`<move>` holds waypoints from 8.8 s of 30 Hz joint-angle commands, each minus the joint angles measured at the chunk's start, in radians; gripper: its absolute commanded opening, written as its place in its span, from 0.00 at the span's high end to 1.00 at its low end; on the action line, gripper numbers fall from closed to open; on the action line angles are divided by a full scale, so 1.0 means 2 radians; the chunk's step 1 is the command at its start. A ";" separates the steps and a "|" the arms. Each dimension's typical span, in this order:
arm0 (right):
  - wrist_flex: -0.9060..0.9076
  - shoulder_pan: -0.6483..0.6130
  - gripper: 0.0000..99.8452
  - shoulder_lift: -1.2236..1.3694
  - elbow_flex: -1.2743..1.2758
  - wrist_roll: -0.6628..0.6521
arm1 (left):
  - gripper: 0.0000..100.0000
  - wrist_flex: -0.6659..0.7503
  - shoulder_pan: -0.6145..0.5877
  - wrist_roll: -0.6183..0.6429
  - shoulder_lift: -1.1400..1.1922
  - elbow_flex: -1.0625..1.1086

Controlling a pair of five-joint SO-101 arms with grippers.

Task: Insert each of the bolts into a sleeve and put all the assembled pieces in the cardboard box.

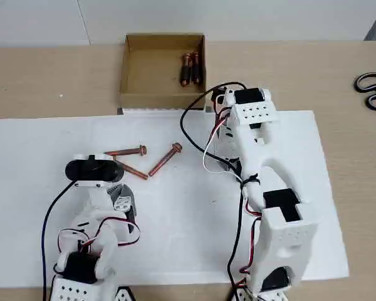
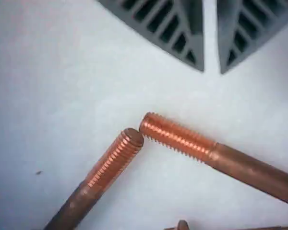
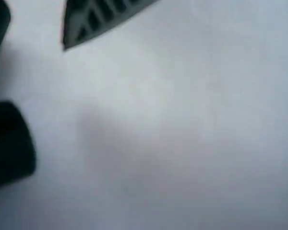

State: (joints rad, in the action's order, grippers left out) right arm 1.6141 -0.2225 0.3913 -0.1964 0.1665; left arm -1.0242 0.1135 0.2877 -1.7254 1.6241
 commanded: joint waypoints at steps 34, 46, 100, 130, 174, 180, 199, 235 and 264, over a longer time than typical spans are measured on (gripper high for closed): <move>-0.029 0.029 0.99 0.068 -0.006 -0.004 | 0.99 0.012 -0.002 0.004 -0.005 -0.002; 0.058 0.007 1.00 -0.061 -0.052 0.007 | 0.99 0.012 -0.002 0.008 -0.005 -0.002; 0.043 0.194 1.00 -0.556 0.362 0.025 | 0.94 -0.130 0.092 -0.203 0.927 -0.764; 0.043 0.194 1.00 -0.561 0.362 0.028 | 0.91 -0.118 0.077 -0.265 1.053 -0.849; 0.046 0.082 1.00 -0.563 0.360 0.026 | 1.00 -0.354 0.116 -0.247 0.972 -1.107; 0.049 0.030 1.00 -0.648 0.336 0.015 | 1.00 -0.365 0.087 -0.179 0.918 -1.081; 0.024 0.012 1.00 -0.874 0.355 -0.135 | 1.00 -0.318 0.068 -0.089 0.496 -0.855; -0.295 -0.220 1.00 -1.102 0.763 -0.133 | 1.00 0.044 0.069 0.113 -0.044 -0.260; -0.412 -0.302 1.00 -1.101 0.857 -0.134 | 0.99 0.055 0.188 0.190 -0.045 -0.161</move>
State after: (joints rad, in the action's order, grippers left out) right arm 0.8178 -0.8071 -1.8029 1.5298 -0.0959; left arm -0.9429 0.4864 0.6621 -1.8067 1.2973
